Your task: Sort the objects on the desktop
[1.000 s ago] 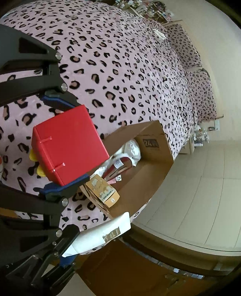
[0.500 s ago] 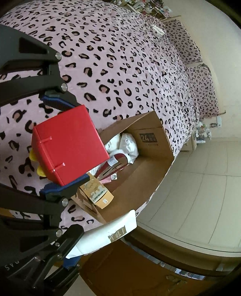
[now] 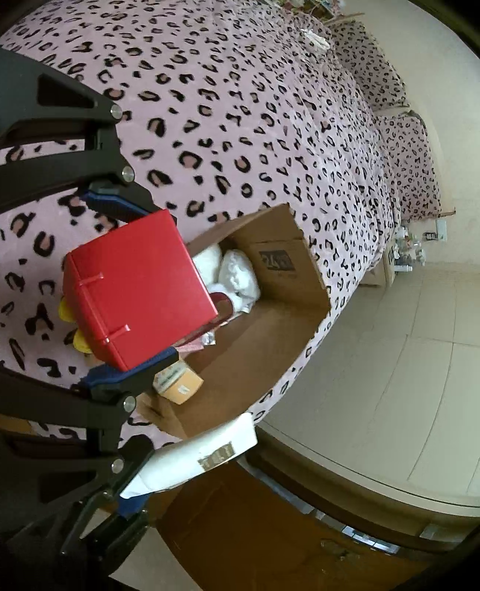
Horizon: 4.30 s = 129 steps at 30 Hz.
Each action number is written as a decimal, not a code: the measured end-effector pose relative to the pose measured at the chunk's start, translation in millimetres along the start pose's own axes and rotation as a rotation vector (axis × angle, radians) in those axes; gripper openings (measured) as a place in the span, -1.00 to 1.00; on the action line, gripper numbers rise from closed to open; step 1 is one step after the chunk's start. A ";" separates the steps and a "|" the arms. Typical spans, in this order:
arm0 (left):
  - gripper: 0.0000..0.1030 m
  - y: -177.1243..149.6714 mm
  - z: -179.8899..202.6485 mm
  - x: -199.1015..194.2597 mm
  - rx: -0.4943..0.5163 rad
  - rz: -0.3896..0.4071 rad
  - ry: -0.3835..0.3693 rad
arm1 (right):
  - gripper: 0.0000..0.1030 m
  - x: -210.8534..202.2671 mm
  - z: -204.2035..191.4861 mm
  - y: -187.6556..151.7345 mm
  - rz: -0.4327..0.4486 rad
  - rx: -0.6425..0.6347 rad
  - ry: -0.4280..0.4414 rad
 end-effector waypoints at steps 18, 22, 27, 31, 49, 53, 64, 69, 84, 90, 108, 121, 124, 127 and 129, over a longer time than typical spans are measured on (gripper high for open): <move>0.26 50.2 17.3 55.8 0.036 -0.050 -0.031 | -0.40 33.6 23.1 30.7 -0.008 0.016 -0.025; 0.26 55.1 16.2 66.8 0.042 -0.056 -0.028 | -0.40 41.9 26.7 32.1 -0.017 0.017 -0.027; 0.26 62.4 16.8 76.8 0.052 -0.057 -0.040 | -0.40 53.6 28.7 33.2 -0.031 0.013 -0.026; 0.26 71.4 18.8 82.9 0.052 -0.058 -0.069 | -0.40 64.2 28.0 35.0 -0.043 0.010 -0.024; 0.26 57.7 15.5 127.4 0.064 -0.091 -0.022 | -0.40 112.4 26.2 9.3 -0.156 -0.011 -0.052; 0.26 57.7 15.7 128.6 0.069 -0.088 -0.019 | -0.40 114.4 25.9 7.7 -0.162 -0.013 -0.058; 0.33 62.1 12.5 129.3 0.080 -0.074 -0.003 | -0.26 113.3 25.5 10.5 -0.172 -0.008 -0.041; 0.46 64.9 7.5 127.5 0.066 -0.072 -0.006 | -0.15 109.7 24.0 14.0 -0.168 -0.008 -0.045; 0.66 42.9 -23.6 54.0 0.018 -0.004 0.089 | -0.10 34.6 17.2 27.9 -0.088 0.010 -0.079; 0.76 4.7 -25.1 25.8 0.004 -0.003 0.135 | -0.10 11.9 21.1 6.9 -0.108 0.004 -0.126; 0.78 -59.0 -4.5 7.8 -0.006 -0.035 0.140 | -0.10 5.7 39.6 -44.2 -0.189 0.036 -0.193; 0.78 -54.5 -1.8 13.3 -0.025 -0.045 0.144 | -0.10 18.3 37.4 -28.7 -0.182 -0.005 -0.201; 0.78 -54.2 -0.6 15.3 -0.032 -0.051 0.146 | -0.10 18.5 36.7 -24.1 -0.176 -0.014 -0.208; 0.78 -53.6 0.3 16.4 -0.030 -0.050 0.144 | -0.10 18.6 36.7 -20.4 -0.169 -0.014 -0.209; 0.78 -52.5 2.1 17.8 -0.031 -0.049 0.140 | -0.10 18.7 36.3 -18.4 -0.167 -0.016 -0.210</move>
Point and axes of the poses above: each gripper's, at about its wrist camera, not at the fingertips, and x roughly the way its jaws point, z to its right, y to its top, the point moved 8 cm from there along x, roughly the way its jaws point, and after that the axes turned 14 degrees about y, right-handed, at the moved point
